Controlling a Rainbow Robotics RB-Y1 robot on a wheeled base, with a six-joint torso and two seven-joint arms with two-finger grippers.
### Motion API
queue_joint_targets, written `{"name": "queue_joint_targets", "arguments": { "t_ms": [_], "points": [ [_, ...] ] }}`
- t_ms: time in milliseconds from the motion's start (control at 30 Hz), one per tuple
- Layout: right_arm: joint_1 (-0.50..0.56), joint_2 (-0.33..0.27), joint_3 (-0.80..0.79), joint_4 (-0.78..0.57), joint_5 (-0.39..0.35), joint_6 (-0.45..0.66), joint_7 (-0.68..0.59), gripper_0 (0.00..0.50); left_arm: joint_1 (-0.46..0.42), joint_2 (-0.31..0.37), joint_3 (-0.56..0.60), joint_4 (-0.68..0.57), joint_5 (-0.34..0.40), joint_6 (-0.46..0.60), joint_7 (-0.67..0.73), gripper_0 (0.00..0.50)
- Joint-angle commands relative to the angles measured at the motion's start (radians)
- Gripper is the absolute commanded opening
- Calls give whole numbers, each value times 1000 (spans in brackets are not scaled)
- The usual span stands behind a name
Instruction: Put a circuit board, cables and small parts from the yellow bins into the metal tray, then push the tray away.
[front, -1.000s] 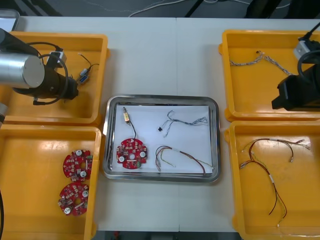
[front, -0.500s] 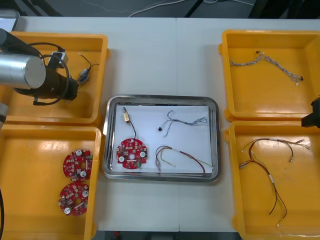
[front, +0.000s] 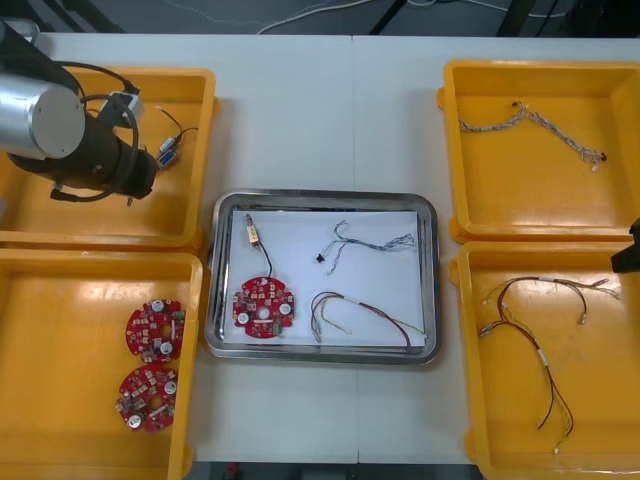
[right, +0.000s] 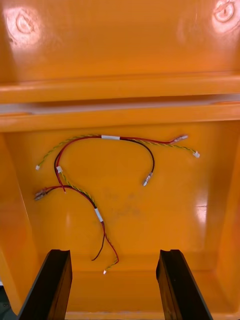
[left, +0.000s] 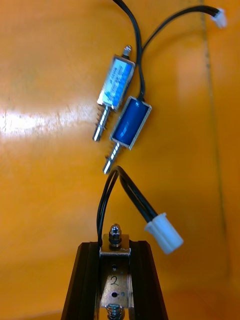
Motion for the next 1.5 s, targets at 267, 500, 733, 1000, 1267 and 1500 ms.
{"name": "queue_joint_targets", "arguments": {
  "t_ms": [267, 500, 733, 1000, 1267, 1500],
  "points": [
    [69, -32, -31, -27, 15, -18, 20, 500, -54, 71, 77, -192, 40, 282, 138, 0],
    [77, -27, -31, -27, 20, -18, 26, 500, -97, 74, 77, -268, 92, 382, 270, 0],
    [77, -27, -31, -27, 20, -18, 26, 500, -109, 73, 60, -354, 194, 382, 425, 0],
    [77, -27, -31, -27, 20, -18, 26, 500, -129, 76, -29, -452, 249, 382, 640, 0],
    [77, -27, -31, -27, 20, -18, 26, 500, -181, 77, -229, -502, 191, 382, 854, 0],
    [77, -27, -31, -27, 20, -18, 26, 500, -221, 76, -357, -499, 191, 375, 1031, 0]
  ]
}}
